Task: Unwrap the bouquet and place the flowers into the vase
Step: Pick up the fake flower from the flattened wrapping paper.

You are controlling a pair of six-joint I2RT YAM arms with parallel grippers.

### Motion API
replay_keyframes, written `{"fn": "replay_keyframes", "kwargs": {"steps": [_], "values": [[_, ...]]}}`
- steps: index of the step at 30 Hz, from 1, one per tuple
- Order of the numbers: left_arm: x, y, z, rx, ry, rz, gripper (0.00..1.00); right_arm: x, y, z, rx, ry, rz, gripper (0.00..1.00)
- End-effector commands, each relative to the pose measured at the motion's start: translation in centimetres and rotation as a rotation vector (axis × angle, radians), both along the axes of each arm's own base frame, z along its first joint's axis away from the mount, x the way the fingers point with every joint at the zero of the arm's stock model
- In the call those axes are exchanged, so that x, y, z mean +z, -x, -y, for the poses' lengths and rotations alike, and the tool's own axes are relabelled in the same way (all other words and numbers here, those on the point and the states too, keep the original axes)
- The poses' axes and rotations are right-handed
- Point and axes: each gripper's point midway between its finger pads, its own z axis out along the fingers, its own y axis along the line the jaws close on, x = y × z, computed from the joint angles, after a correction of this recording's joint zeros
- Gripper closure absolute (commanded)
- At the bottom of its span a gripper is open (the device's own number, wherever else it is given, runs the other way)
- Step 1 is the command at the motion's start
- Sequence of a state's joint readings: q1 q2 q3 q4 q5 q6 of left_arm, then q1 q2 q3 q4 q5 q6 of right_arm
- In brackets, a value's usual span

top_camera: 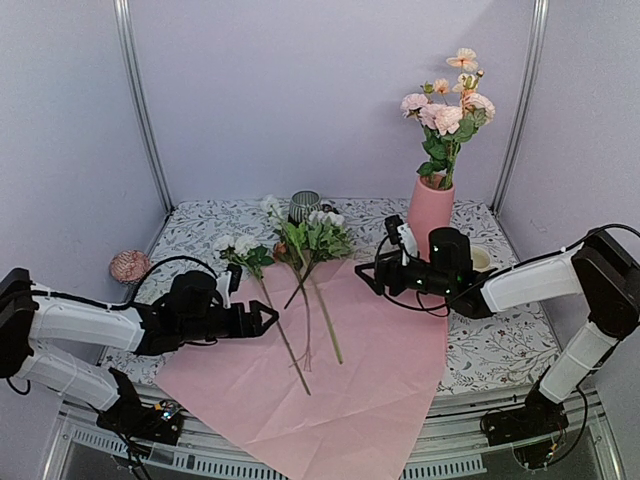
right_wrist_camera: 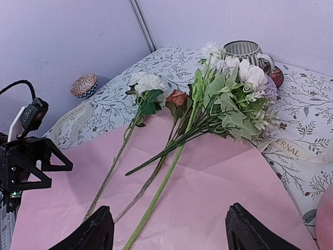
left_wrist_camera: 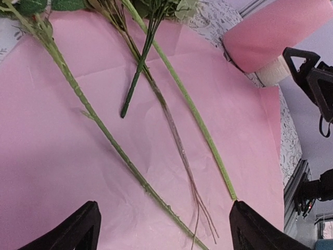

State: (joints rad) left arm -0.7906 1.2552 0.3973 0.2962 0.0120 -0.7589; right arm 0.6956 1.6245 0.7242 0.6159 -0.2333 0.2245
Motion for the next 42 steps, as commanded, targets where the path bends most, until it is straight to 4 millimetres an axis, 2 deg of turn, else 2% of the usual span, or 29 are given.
{"fn": "replay_keyframes", "kwargs": {"steps": [1, 12, 23, 30, 34, 42], "values": [[0.1, -0.2, 1.5, -0.043, 0.055, -0.014, 0.13, 0.2, 0.2, -0.5, 0.011, -0.008, 0.029, 0.24], [-1.7, -0.9, 2.9, -0.061, 0.031, -0.08, 0.2, -0.2, 0.3, -0.9, 0.023, 0.006, 0.033, 0.24], [-3.2, -1.5, 3.3, -0.035, 0.014, -0.123, 0.27, -0.5, 0.3, -1.2, 0.028, 0.014, 0.036, 0.24], [-4.2, -2.4, 4.0, -0.025, 0.0, -0.172, 0.49, -0.6, 0.3, -1.4, 0.031, 0.019, 0.036, 0.24], [-5.1, -2.9, 3.3, 0.03, -0.051, -0.213, 0.52, -0.6, 0.3, -1.5, 0.032, 0.021, 0.037, 0.24], [-4.2, -4.1, 0.5, 0.203, -0.13, -0.217, 0.47, -0.6, 0.2, -1.3, 0.023, 0.032, 0.044, 0.23]]}}
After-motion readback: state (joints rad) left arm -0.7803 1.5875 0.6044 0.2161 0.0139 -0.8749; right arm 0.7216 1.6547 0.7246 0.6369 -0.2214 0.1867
